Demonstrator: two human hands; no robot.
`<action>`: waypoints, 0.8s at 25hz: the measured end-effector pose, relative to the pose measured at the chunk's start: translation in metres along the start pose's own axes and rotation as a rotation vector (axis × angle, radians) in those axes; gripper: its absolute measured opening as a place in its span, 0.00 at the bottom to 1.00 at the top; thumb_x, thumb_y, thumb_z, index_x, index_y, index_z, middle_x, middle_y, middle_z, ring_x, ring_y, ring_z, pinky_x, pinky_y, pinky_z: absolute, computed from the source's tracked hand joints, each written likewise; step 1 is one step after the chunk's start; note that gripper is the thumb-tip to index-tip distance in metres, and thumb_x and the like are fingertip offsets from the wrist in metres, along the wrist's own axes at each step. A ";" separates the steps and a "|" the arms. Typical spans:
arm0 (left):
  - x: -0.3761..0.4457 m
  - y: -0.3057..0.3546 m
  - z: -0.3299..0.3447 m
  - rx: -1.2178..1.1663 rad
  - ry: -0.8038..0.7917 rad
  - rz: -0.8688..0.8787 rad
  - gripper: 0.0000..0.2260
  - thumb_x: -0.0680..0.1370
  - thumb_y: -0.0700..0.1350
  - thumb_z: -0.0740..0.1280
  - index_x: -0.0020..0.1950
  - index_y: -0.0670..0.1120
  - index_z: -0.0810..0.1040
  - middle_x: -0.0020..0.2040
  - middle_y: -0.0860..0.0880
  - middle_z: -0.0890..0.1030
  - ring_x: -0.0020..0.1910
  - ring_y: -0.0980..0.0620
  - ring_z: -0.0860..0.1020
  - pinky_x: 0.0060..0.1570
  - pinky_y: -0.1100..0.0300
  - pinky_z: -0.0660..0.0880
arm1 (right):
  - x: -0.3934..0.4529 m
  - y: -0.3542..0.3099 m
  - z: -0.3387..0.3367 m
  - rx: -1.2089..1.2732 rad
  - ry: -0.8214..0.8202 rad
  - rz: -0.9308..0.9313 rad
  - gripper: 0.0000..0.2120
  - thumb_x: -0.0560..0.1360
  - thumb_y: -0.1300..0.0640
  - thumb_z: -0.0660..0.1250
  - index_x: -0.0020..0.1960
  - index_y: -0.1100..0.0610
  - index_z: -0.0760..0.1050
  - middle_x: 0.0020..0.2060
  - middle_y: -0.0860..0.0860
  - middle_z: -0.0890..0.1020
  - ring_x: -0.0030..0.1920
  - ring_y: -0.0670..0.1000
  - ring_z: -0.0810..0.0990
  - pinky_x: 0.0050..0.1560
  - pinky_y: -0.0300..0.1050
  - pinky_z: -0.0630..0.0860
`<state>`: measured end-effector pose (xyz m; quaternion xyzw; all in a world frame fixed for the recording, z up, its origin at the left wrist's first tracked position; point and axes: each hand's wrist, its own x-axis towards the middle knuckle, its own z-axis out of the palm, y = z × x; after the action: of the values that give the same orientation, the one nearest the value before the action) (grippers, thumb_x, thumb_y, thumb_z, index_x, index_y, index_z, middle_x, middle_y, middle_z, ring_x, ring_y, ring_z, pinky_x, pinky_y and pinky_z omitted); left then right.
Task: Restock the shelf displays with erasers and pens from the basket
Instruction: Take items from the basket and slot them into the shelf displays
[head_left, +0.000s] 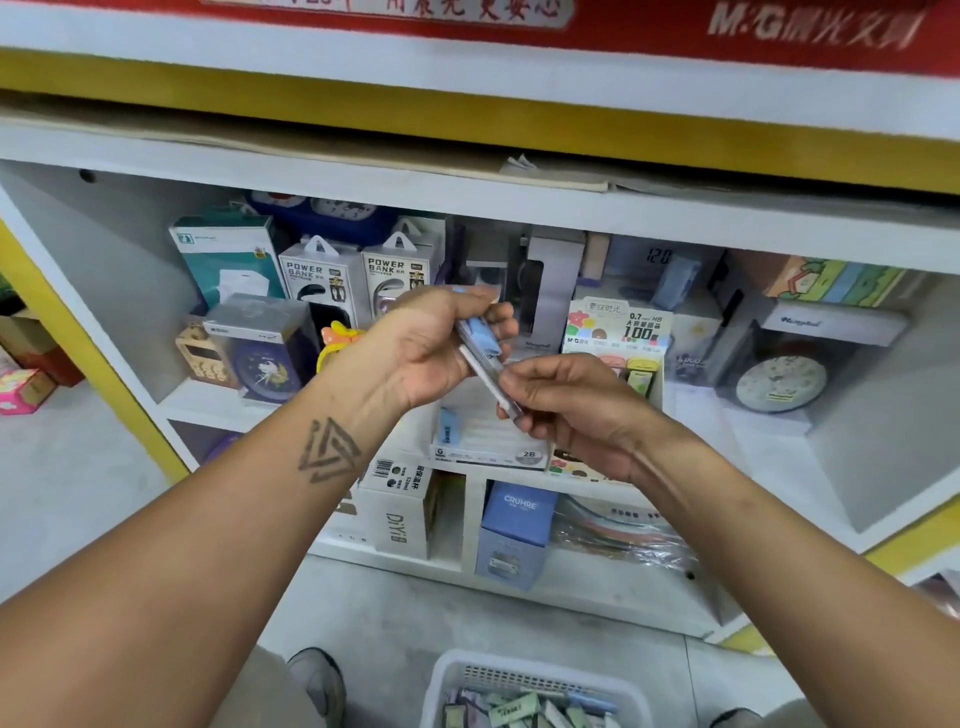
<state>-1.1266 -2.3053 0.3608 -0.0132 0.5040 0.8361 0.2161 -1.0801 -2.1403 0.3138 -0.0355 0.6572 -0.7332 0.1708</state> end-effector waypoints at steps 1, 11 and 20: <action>0.002 -0.002 0.005 0.001 0.003 0.034 0.10 0.81 0.36 0.60 0.62 0.40 0.72 0.39 0.45 0.80 0.34 0.49 0.79 0.42 0.54 0.76 | -0.002 -0.001 -0.006 0.049 -0.006 0.026 0.10 0.68 0.55 0.75 0.46 0.59 0.85 0.35 0.55 0.82 0.30 0.47 0.75 0.27 0.34 0.71; 0.021 0.005 0.001 -0.173 0.129 0.101 0.11 0.79 0.35 0.56 0.59 0.43 0.71 0.30 0.50 0.67 0.24 0.54 0.64 0.31 0.60 0.69 | -0.017 -0.002 -0.049 -0.040 0.138 0.067 0.09 0.69 0.65 0.76 0.49 0.60 0.85 0.36 0.56 0.84 0.34 0.49 0.82 0.35 0.37 0.79; 0.003 0.000 -0.011 0.430 0.055 -0.253 0.04 0.78 0.43 0.64 0.44 0.45 0.74 0.32 0.48 0.72 0.23 0.54 0.65 0.27 0.63 0.65 | -0.003 0.002 -0.035 -0.212 0.261 -0.184 0.09 0.73 0.72 0.72 0.52 0.65 0.79 0.38 0.59 0.84 0.40 0.59 0.87 0.42 0.45 0.84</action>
<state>-1.1312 -2.3135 0.3544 -0.0528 0.6704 0.6753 0.3029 -1.0864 -2.1063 0.3078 -0.0179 0.7412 -0.6710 0.0116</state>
